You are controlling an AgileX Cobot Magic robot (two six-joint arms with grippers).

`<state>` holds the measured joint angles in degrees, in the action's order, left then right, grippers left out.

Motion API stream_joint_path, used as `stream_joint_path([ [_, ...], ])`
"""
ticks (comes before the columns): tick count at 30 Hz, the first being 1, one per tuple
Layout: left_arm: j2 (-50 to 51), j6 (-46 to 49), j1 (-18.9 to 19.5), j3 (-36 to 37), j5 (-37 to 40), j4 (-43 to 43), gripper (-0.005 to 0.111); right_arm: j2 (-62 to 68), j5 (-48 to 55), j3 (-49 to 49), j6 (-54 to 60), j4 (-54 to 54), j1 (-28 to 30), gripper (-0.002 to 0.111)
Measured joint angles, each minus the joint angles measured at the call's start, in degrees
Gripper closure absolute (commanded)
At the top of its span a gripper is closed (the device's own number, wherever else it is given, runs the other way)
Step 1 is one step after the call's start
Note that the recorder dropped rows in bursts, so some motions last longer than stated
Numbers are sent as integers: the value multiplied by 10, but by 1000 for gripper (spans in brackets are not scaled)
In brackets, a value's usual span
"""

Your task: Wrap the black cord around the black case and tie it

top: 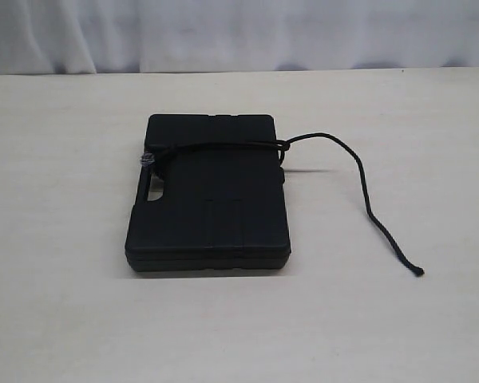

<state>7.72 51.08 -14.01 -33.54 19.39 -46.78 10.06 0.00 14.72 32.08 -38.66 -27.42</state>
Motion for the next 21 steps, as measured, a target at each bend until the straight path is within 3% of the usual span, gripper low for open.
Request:
stream_joint_path([
  [16, 0, 0, 0, 0, 0, 0, 107, 0, 0, 0, 0, 0, 0, 104],
  [21, -10, -49, 0, 0, 3, 74, 107, 0, 0, 0, 0, 0, 0, 104],
])
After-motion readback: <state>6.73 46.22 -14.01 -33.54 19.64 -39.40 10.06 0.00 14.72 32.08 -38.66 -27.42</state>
